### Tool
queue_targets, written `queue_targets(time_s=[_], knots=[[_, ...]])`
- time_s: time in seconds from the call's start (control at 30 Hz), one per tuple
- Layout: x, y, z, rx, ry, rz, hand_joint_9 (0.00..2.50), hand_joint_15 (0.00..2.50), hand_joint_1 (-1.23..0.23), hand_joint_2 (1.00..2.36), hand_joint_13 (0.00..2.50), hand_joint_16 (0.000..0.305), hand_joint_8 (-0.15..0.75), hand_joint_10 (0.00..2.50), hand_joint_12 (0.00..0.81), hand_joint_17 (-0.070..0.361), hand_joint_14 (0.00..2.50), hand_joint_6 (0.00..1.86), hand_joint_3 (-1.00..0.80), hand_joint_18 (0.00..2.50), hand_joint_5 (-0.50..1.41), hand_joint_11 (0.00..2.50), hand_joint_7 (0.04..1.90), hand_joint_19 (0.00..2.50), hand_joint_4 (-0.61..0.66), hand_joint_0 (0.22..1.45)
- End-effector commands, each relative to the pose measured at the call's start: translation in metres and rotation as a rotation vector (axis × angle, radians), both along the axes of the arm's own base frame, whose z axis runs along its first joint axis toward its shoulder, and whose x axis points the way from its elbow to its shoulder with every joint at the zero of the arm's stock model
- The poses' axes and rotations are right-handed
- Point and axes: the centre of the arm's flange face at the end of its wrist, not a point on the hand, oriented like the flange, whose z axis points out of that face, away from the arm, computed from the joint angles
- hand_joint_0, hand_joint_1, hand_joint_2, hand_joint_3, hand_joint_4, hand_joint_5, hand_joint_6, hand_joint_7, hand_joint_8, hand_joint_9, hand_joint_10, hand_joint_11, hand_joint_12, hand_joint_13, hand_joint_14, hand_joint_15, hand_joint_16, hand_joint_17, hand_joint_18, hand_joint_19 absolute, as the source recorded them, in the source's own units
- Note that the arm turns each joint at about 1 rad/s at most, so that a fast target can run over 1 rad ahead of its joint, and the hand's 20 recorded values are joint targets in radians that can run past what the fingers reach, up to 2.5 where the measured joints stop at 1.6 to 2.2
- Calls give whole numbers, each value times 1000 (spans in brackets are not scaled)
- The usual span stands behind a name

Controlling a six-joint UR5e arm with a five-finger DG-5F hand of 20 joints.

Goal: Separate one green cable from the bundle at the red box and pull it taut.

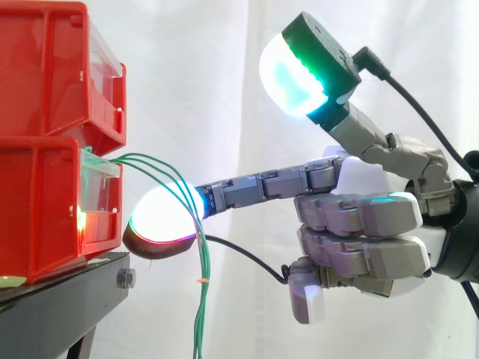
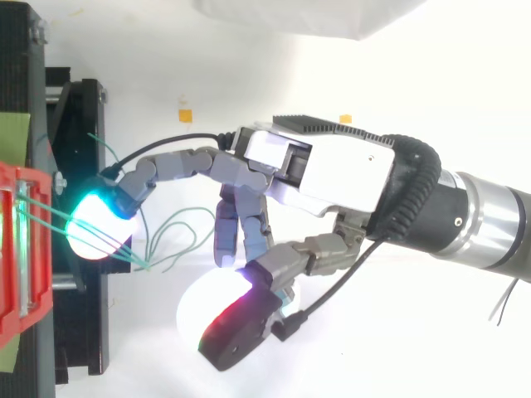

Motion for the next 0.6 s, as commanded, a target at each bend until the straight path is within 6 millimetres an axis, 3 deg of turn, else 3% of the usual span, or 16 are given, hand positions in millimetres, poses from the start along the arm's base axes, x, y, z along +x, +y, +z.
queue_targets(time_s=[0.0,0.57], knots=[[1,4,0,6,-6,6,2108,579,-513,1000,2176,89,387,15,561,201,17,502,-500,2500,-151,448,662,251,351,401],[-14,26,-23,97,9,18,2108,584,-514,1000,2175,89,386,18,569,199,17,502,-500,2500,-150,443,663,260,352,402]])
